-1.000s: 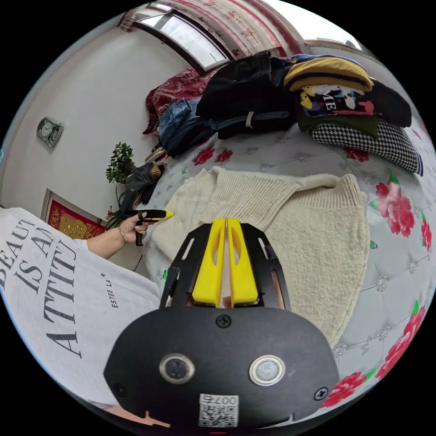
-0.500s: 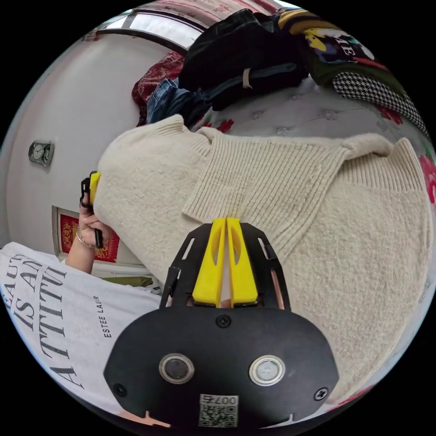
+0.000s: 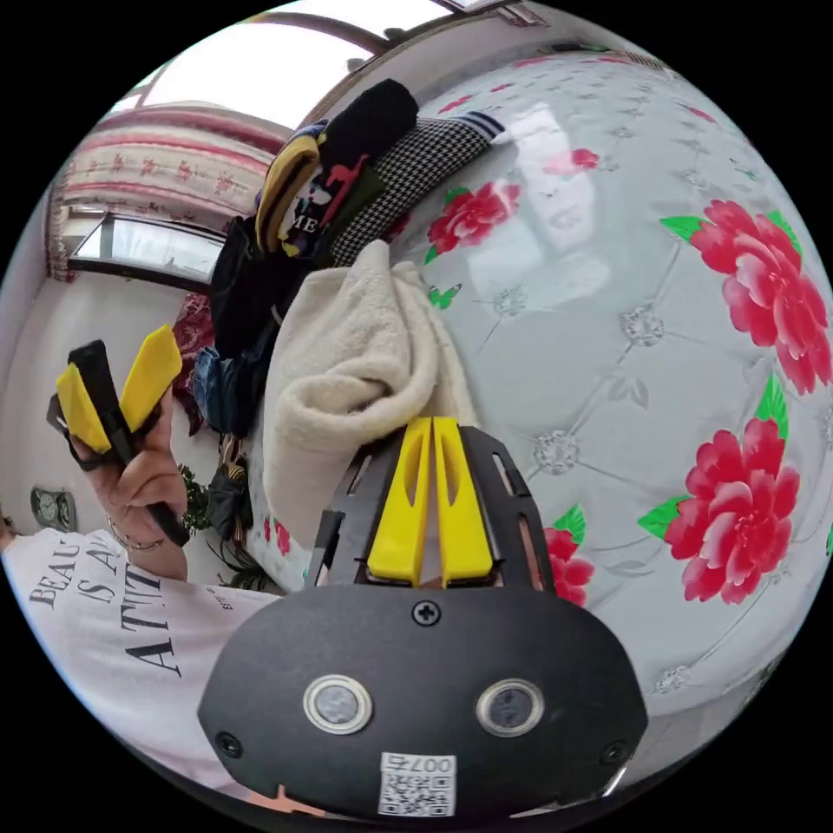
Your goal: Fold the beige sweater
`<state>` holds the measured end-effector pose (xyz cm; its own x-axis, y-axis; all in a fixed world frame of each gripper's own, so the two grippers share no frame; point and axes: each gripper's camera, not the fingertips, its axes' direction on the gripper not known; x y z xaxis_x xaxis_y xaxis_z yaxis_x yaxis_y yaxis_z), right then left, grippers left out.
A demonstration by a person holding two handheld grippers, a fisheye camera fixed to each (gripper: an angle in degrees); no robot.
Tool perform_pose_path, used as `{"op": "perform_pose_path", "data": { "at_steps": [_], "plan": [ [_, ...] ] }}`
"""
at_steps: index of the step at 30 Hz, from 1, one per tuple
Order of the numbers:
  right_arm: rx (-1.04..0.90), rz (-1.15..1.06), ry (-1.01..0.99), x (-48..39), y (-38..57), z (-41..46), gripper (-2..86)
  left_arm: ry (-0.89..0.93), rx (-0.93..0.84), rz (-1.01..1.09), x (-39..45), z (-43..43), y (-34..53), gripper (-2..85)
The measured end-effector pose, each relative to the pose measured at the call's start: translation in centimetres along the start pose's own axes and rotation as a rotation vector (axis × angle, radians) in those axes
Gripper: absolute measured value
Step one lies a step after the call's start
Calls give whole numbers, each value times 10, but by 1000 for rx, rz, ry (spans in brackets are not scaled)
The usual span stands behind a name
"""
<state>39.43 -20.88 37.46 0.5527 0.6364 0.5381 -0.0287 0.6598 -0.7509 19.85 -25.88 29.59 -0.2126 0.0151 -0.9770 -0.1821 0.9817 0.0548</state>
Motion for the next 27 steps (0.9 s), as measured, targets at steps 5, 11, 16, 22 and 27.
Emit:
{"op": "perform_pose_path", "data": {
  "at_steps": [5,11,16,22,27],
  "plan": [
    [173,-60,-116,-9,-10,-79,35,-243,12,-65,-43,-54,83,108],
    [-63,-342,-78,-73,-30,-33,82,-432,-81,-140,-99,-16,145,75],
    [-156,-346,89,-60,-17,-17,102,-393,-55,-136,-110,-17,150,84],
    [-62,-126,-148,-8,-48,-77,130,-363,193,-349,-168,-123,210,130],
    [-171,-54,-211,27,-71,-49,137,-294,213,-534,-261,-149,258,165]
  ]
}}
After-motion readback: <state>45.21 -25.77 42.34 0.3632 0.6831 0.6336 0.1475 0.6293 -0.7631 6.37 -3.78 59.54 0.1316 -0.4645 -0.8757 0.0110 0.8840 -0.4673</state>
